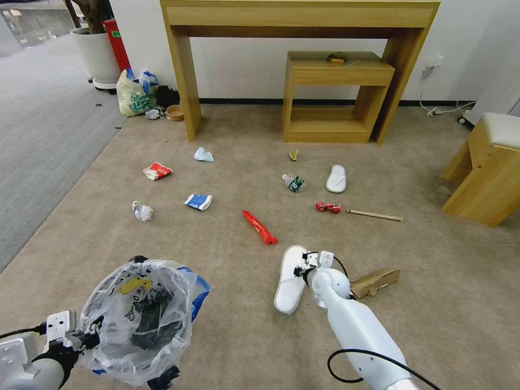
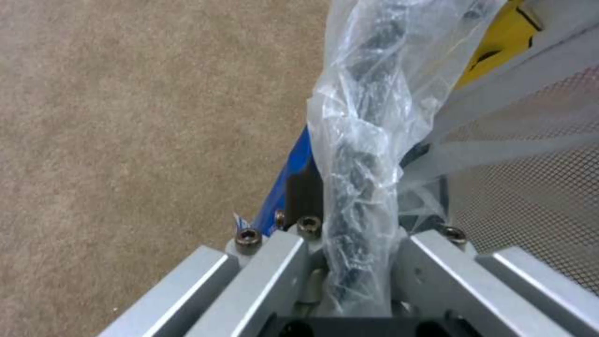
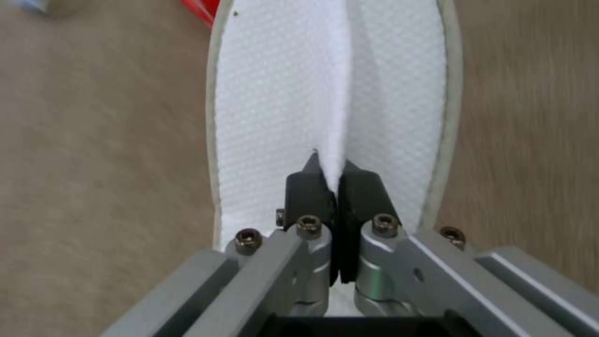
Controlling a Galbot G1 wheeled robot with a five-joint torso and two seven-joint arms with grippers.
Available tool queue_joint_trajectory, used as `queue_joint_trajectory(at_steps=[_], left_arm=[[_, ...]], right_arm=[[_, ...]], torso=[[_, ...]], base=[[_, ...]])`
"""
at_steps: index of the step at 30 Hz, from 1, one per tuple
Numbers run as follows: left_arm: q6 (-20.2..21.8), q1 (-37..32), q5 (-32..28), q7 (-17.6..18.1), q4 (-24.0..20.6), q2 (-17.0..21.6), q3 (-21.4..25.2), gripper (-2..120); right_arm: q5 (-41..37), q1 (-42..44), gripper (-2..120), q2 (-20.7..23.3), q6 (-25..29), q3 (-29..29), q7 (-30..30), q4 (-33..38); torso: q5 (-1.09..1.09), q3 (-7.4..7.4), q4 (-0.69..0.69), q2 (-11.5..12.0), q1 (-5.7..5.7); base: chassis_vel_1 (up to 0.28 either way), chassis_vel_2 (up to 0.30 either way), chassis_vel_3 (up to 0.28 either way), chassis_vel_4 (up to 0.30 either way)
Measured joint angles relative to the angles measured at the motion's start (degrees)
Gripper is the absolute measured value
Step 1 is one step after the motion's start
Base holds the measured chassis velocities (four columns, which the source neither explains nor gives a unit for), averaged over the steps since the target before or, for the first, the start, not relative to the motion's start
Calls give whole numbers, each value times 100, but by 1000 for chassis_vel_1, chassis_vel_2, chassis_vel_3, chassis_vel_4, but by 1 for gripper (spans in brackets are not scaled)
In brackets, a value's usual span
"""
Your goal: Pick up the trash bin and place the garbage on the floor into it.
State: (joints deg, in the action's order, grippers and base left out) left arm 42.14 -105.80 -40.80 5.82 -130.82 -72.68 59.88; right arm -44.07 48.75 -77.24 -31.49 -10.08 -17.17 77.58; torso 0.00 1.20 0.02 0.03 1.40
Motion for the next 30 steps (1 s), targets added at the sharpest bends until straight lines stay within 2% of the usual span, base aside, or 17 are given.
queue_joint_trajectory(at_steps=[9, 12, 16, 20, 23, 24, 30], left_arm=[[0, 125, 49, 90, 25, 90, -172, 0], [0, 208, 53, 291, 33, 167, -335, 0], [0, 261, 53, 376, 34, 228, -436, 0], [-1, 332, 95, 426, 98, 371, -594, 0], [-1, 434, 127, 461, 173, 495, -725, 0], [-1, 434, 127, 461, 173, 495, -725, 0], [-1, 524, 136, 466, 263, 606, -845, 0]], right_arm=[[34, -262, 0, 437, 464, 285, 762, 1229], [-43, -644, 0, 595, 621, 400, 1170, 1754], [-218, -964, 0, 717, 720, 537, 1397, 2007], [-389, -1336, 0, 873, 911, 909, 1688, 2272], [-435, -1670, 0, 928, 1240, 1490, 2012, 2469], [-435, -1670, 0, 928, 1240, 1490, 2012, 2469], [-374, -2170, 0, 628, 1839, 2543, 2439, 2506]], torso=[[0, 0, 0, 0, 0], [0, 0, -1, 0, 0], [1, 0, -1, 0, -1], [1, 1, 0, 0, 0], [0, 0, 0, 0, 0], [0, 0, 0, 0, 0], [2, 0, -2, 0, 0]], base=[[0, 0, 0, 0], [0, 0, 0, 0], [0, 0, 0, 0], [0, 0, 0, 0], [0, 0, 0, 0], [0, 0, 0, 0], [0, 0, 0, 0]])
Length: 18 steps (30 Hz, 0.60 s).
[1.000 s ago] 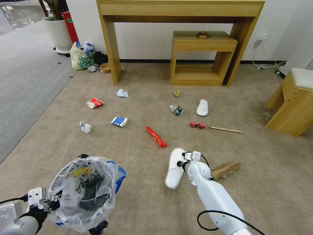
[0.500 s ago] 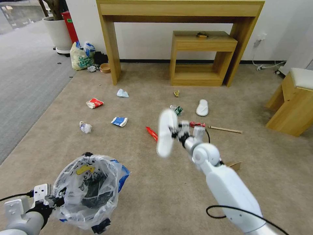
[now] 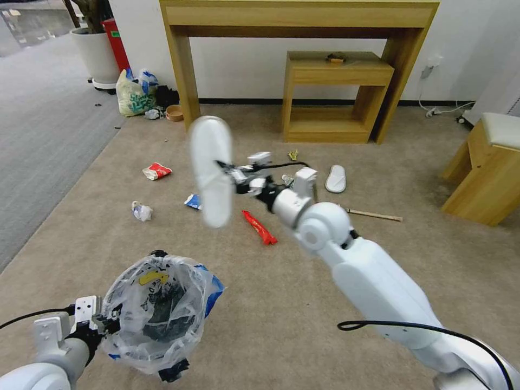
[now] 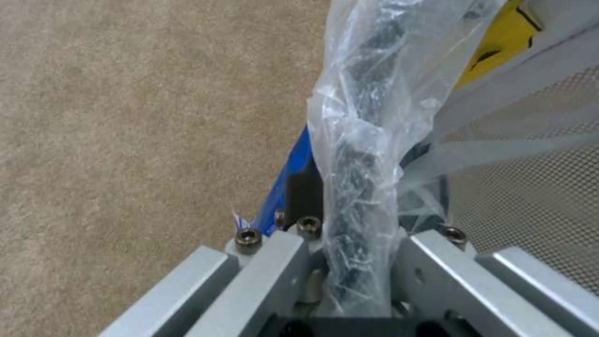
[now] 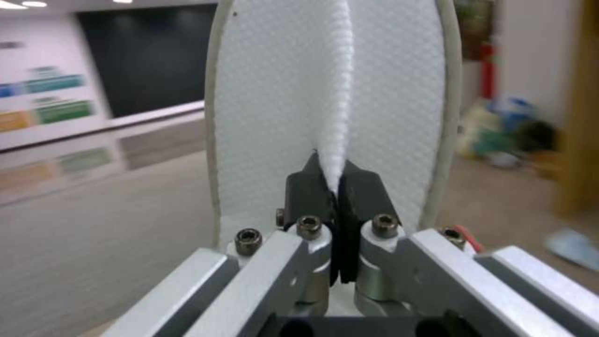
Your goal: Pick up the trash bin and place the garbage on the floor into it.
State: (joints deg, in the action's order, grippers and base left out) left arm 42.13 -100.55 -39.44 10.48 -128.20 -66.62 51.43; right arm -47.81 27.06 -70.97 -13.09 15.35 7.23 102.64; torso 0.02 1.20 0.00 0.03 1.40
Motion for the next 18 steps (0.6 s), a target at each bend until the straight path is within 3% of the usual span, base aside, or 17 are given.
queue_joint_trajectory(at_steps=[8, 18], left_arm=[[0, -23, 63, -107, 64, 17, -40, 0], [1, -31, 114, -330, 133, 27, -17, 0]], right_arm=[[286, -147, 0, -253, 287, 1098, 77, -15], [1067, 10, 0, -412, 513, 1778, 225, -343]], torso=[[-1, 0, 1, 0, 0], [-1, -1, 2, 0, 0]], base=[[0, 0, 0, 0], [0, 0, 0, 0]])
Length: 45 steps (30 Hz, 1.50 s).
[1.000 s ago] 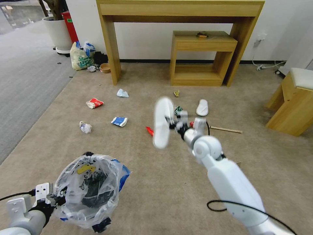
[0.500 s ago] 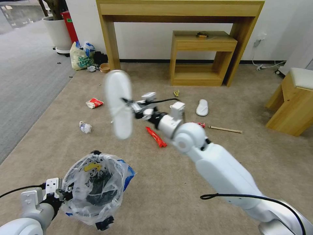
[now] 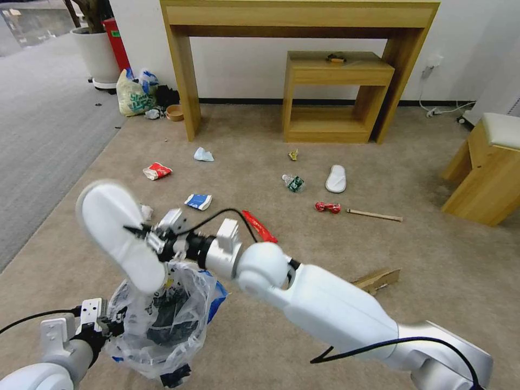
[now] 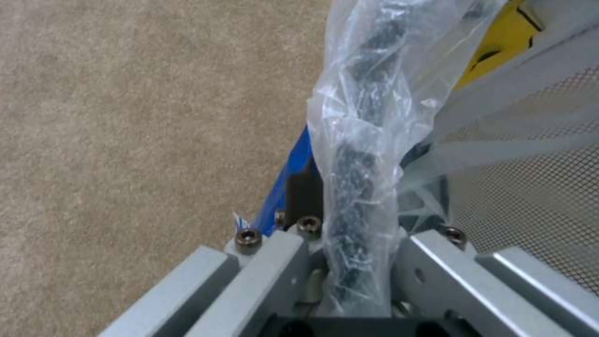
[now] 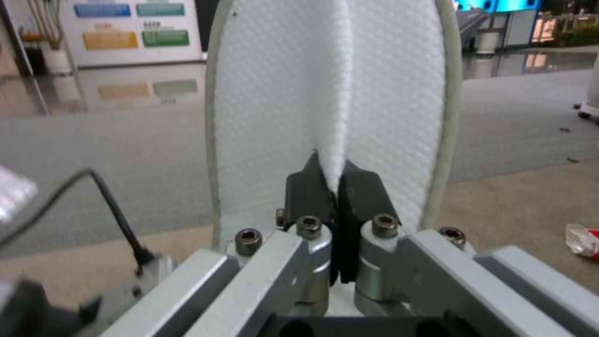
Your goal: Pick up the trash bin and place the garbage on the floor into it.
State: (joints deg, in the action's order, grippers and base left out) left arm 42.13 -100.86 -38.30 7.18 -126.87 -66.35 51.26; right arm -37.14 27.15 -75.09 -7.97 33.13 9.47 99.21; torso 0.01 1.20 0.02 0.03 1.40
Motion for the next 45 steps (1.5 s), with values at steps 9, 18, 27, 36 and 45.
queue_joint_trajectory(at_steps=[9, 18, 27, 36, 45], left_arm=[[0, -2, 9, -74, 3, 15, 1, 0], [0, 23, 8, -136, 34, 31, 3, 0], [0, 41, 5, -210, 61, 50, 9, 0], [0, 15, 18, -248, 67, 48, 44, 0], [0, 0, 29, -272, 68, 48, 75, 0]], right_arm=[[560, 169, 0, -159, 237, 248, 149, -492], [819, 368, 0, -232, 347, 347, 211, -792], [923, 512, 0, -249, 379, 409, 177, -903], [985, 620, 21, -231, 379, 408, 112, -938], [968, 695, 49, -186, 367, 384, 82, -874]], torso=[[0, 0, 0, 0, 0], [0, 0, 0, 0, 0], [-1, 0, 0, 0, 0], [-1, 0, 0, 0, 0], [-1, 0, 0, 0, 0]], base=[[0, 0, 0, 0], [0, 0, 0, 0], [0, 0, 0, 0], [0, 0, 0, 0], [0, 0, 0, 0]])
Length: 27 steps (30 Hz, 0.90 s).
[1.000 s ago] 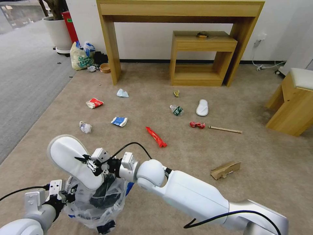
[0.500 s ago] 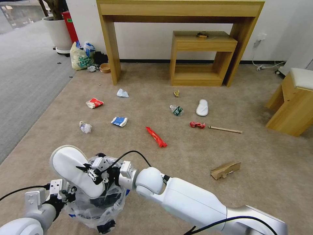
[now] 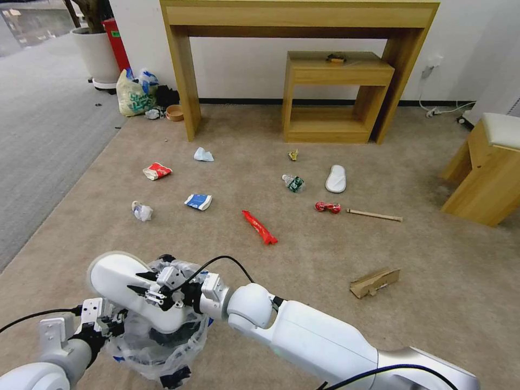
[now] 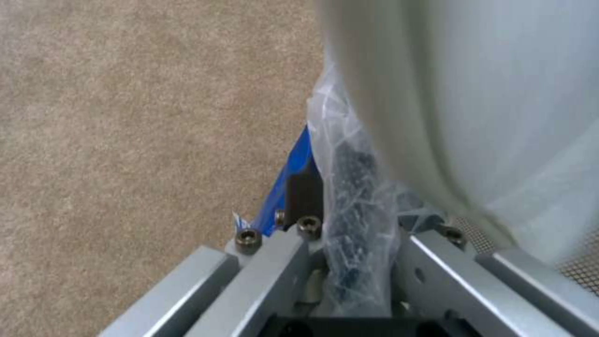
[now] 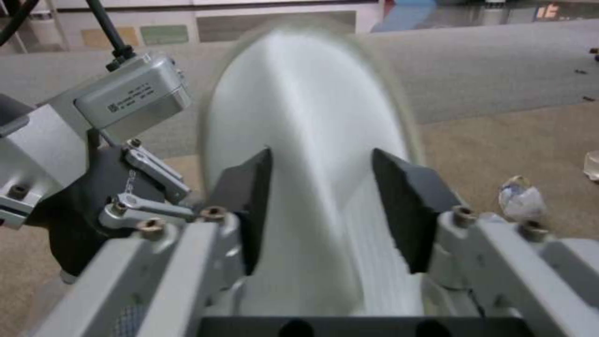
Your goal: Pick up the trash bin and place the garbage on the floor into it.
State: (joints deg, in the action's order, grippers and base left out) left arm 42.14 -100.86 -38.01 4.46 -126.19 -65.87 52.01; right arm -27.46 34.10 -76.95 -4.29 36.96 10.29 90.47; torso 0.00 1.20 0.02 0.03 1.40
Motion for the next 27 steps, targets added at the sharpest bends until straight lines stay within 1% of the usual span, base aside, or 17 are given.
queue_joint_trajectory(at_steps=[2, 3, 4, 6, 9, 11, 12, 15, 17, 19, 22, 23, 24, 27], left_arm=[[0, -6, 6, -10, -1, 3, 10, 0], [0, -7, 7, -12, -2, 4, 10, 0], [0, -7, 7, -12, -2, 4, 10, 0], [0, -14, 22, -22, -8, 4, 13, 0], [0, -21, 61, -56, -10, -7, 13, 0], [0, -39, 114, -90, -10, -30, 13, 0], [0, -39, 114, -90, -10, -30, 13, 0], [0, -54, 160, -109, -8, -59, 9, 0], [0, -55, 164, -111, -8, -66, 9, 0], [0, -75, 204, -154, -13, -137, 38, 0], [0, -87, 219, -175, -21, -166, 59, 0], [0, -100, 231, -193, -30, -196, 82, 0], [0, -100, 231, -193, -30, -196, 82, 0], [0, -147, 260, -259, -75, -273, 169, 0]], right_arm=[[-13, 30, 61, 23, -9, -30, -29, 51], [-20, 40, 65, 29, -13, -42, -39, 73], [-20, 40, 65, 29, -13, -42, -39, 73], [-47, 73, 76, 60, -46, -105, -87, 159], [-95, 109, 84, 94, -81, -168, -141, 257], [-172, 148, 94, 148, -140, -251, -201, 388], [-172, 148, 94, 148, -140, -251, -201, 388], [-237, 196, 100, 204, -199, -381, -273, 519], [-243, 203, 100, 208, -207, -402, -287, 533], [-349, 277, 100, 262, -361, -673, -499, 755], [-410, 310, 100, 280, -466, -787, -597, 833], [-486, 364, 100, 300, -590, -947, -717, 924], [-486, 364, 100, 300, -590, -947, -717, 924], [-585, 657, 100, 389, -795, -1513, -951, 1036]], torso=[[0, 0, 0, 0, 0], [0, 0, 0, 1, 0], [0, 0, 0, 1, 0], [0, 0, 0, 0, 0], [0, 0, 0, 0, 0], [0, 0, 0, 0, 0], [0, 0, 0, 0, 0], [0, 0, 0, 0, 0], [0, 0, 0, 1, 0], [-1, 0, 0, 0, 0], [0, 0, -1, 1, 0], [0, 0, -1, 0, 0], [0, 0, -1, 0, 0], [0, 1, 0, 0, 0]], base=[[0, 0, 0, 0], [0, 0, 0, 0], [0, 0, 0, 0], [0, 0, 0, 0], [0, 0, 0, 0], [0, 0, 0, 0], [0, 0, 0, 0], [0, 0, 0, 0], [0, 0, 0, 0], [0, 0, 0, 0], [0, 0, 0, 0], [0, 0, 0, 0], [0, 0, 0, 0], [0, 0, 0, 0]])
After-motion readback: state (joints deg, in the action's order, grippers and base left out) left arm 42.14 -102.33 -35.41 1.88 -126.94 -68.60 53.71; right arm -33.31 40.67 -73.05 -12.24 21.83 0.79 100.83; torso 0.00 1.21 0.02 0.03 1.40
